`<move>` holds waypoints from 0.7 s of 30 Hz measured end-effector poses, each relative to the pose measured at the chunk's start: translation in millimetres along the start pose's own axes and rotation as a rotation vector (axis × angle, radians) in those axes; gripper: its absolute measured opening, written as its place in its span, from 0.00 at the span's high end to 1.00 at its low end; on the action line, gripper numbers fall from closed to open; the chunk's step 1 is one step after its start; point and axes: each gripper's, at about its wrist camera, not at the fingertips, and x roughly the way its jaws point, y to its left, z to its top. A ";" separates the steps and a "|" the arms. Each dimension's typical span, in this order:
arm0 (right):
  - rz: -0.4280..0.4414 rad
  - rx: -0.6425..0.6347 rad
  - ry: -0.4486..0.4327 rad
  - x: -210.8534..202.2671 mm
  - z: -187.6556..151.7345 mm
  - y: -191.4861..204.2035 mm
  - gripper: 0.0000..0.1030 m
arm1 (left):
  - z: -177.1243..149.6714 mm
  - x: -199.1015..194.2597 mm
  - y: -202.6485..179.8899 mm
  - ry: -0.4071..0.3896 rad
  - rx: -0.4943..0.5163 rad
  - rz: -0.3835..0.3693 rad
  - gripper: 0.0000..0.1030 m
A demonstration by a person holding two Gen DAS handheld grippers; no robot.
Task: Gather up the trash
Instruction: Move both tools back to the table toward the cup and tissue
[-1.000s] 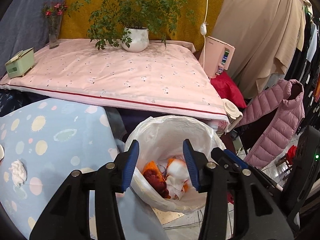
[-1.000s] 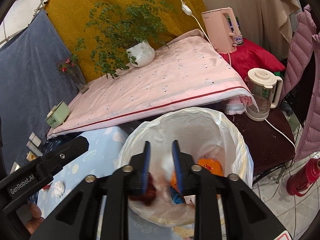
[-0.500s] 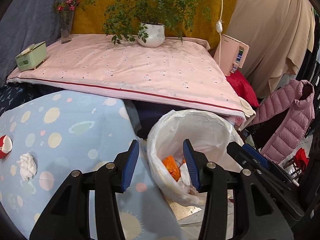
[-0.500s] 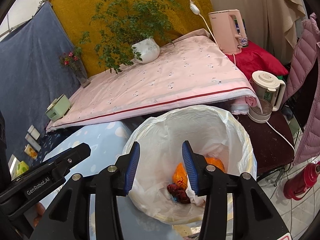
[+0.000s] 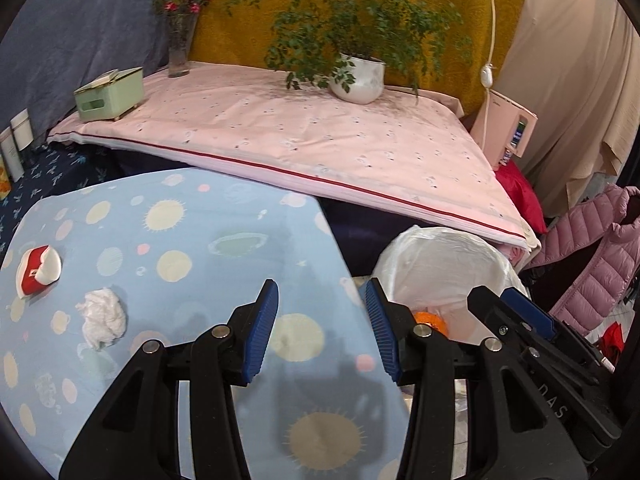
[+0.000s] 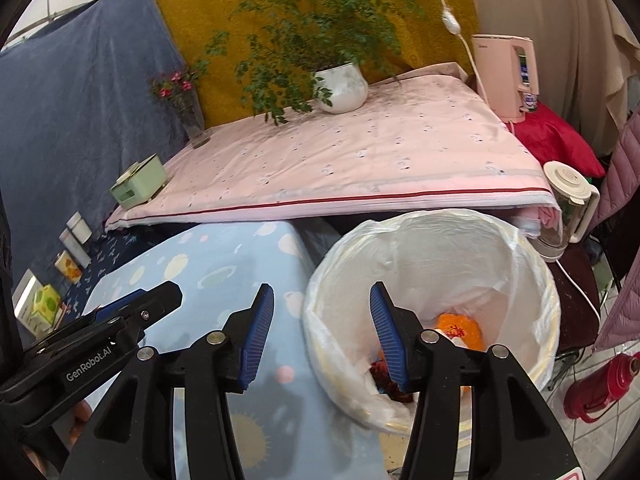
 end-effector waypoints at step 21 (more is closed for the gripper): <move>0.097 -0.170 0.088 35.4 -30.1 121.8 0.46 | -21.1 -17.2 135.5 -0.001 -0.167 0.160 0.58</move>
